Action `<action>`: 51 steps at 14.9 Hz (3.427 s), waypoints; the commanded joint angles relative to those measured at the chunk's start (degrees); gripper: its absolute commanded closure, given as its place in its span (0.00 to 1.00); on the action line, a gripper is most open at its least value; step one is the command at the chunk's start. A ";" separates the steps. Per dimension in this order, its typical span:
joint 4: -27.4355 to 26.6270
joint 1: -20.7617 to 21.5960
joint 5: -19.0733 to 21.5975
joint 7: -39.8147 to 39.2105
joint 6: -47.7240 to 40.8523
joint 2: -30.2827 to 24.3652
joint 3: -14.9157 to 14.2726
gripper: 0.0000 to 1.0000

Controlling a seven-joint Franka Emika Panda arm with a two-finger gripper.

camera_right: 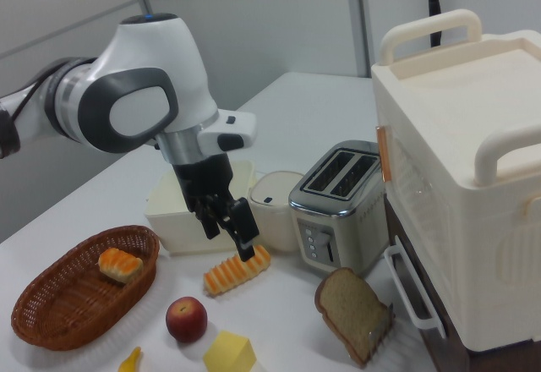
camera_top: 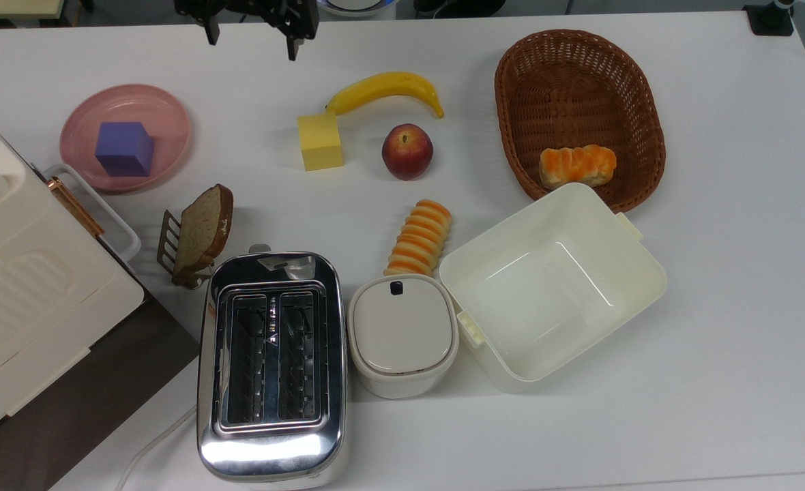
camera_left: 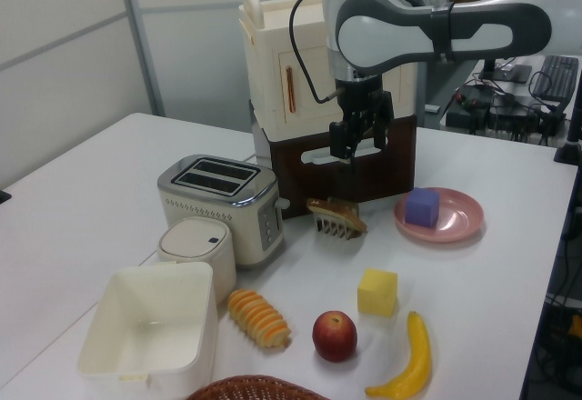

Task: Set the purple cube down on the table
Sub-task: 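Move the gripper over the purple cube on the pink plate, then lower the gripper around the purple cube and close it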

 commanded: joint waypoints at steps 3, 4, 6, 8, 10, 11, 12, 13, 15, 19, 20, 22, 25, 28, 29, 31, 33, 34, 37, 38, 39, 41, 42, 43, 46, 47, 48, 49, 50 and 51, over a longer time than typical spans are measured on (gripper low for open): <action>-6.41 -2.35 1.38 -1.28 9.59 -0.65 -11.67 0.00; -8.18 -4.79 1.38 -1.72 13.20 -0.39 -12.65 0.00; -9.86 -8.31 1.38 -3.48 17.79 2.76 -12.66 0.00; -10.04 -14.35 1.12 -3.66 19.47 6.28 -7.43 0.00; -11.00 -19.13 0.51 -3.66 22.97 8.05 -2.39 0.00; -11.18 -19.49 -0.28 -3.66 23.95 8.66 -2.12 0.00; -11.18 -19.75 -1.07 -3.66 24.05 9.45 -1.85 0.00; -11.18 -20.71 -1.95 -3.66 24.83 10.24 -0.98 0.00; -11.10 -21.78 -3.10 -3.66 25.71 11.91 -0.18 0.00; -10.57 -22.31 -5.20 -3.48 27.47 14.37 -0.18 0.00; -10.48 -22.39 -5.82 -3.39 27.47 14.55 -0.18 0.00; -10.48 -22.39 -6.00 -3.39 27.47 14.56 -0.18 0.00; -10.48 -22.83 -6.61 -3.57 27.47 14.82 -0.18 0.00; -10.57 -23.01 -7.76 -3.57 29.14 16.04 -0.18 0.00; -10.57 -23.01 -8.11 -3.66 29.14 16.40 -0.18 0.00; -10.74 -22.92 -9.51 -3.92 29.23 16.49 0.17 0.00; -10.74 -22.92 -9.78 -4.01 29.32 16.58 0.96 0.00; -10.74 -22.92 -9.78 -4.01 29.23 16.32 1.05 0.00; -10.83 -22.92 -9.60 -3.92 28.79 15.26 1.14 0.00; -10.74 -22.92 -9.60 -3.92 28.79 15.00 1.14 0.00; -10.74 -23.01 -9.60 -3.92 28.79 14.65 1.14 0.00; -10.74 -23.01 -9.43 -3.92 28.71 14.03 1.14 0.00; -10.83 -23.01 -9.52 -3.92 28.71 14.11 1.14 0.00; -10.92 -23.01 -9.43 -4.01 28.79 14.38 1.14 0.00; -11.62 -23.01 -9.60 -4.01 29.32 15.52 1.14 0.00; -11.62 -22.92 -9.69 -4.10 29.41 15.70 1.14 0.00; -11.62 -23.01 -9.69 -4.27 29.41 15.87 1.14 0.00; -11.62 -23.01 -9.69 -4.53 29.41 16.31 1.14 0.00; -11.62 -23.01 -9.78 -4.62 29.41 16.66 1.14 0.00; -11.62 -23.09 -9.78 -4.62 29.50 16.75 1.05 0.00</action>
